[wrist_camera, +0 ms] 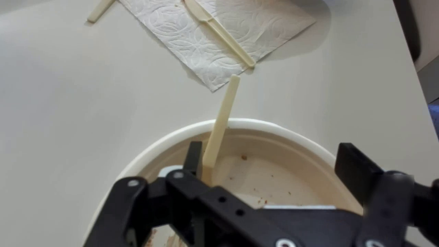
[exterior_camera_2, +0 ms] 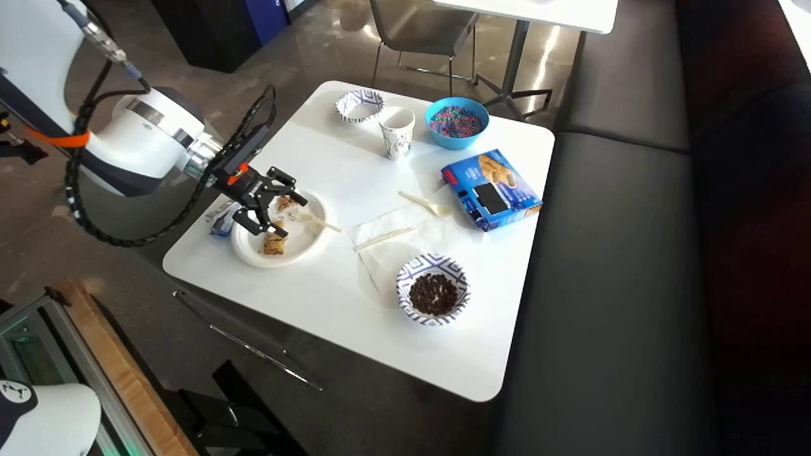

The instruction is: Use the fork to cut a piece of the brown object

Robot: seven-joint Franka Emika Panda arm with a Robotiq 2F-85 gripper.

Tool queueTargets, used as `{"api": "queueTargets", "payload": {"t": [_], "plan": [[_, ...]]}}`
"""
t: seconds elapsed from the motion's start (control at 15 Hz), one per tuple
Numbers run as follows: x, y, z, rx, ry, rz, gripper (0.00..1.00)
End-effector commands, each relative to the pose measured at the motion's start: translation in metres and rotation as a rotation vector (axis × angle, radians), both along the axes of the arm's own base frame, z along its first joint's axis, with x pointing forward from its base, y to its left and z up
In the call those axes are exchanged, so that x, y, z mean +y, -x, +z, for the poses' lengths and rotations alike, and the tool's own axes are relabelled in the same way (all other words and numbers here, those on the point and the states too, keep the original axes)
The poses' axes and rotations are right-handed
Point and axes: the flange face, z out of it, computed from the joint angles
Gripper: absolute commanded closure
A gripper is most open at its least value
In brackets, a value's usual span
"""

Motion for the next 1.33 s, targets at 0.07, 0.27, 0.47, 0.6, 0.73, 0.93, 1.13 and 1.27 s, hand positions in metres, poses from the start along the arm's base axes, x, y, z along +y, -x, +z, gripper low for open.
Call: {"api": "queueTargets", "payload": {"t": [0.07, 0.27, 0.47, 0.6, 0.73, 0.93, 1.13, 1.27], "plan": [[-0.024, 0.037, 0.031, -0.093, -0.121, -0.042, 0.00], [-0.044, 0.053, 0.057, -0.131, -0.179, -0.010, 0.00], [-0.064, 0.065, 0.091, -0.218, -0.280, 0.046, 0.00], [-0.056, 0.049, 0.077, -0.191, -0.260, 0.037, 0.00], [-0.068, 0.055, 0.094, -0.226, -0.294, 0.054, 0.00], [-0.071, 0.060, 0.101, -0.236, -0.297, 0.057, 0.00], [-0.069, 0.056, 0.110, -0.244, -0.342, 0.102, 0.00], [-0.079, 0.044, 0.116, -0.241, -0.408, 0.129, 0.00]]}}
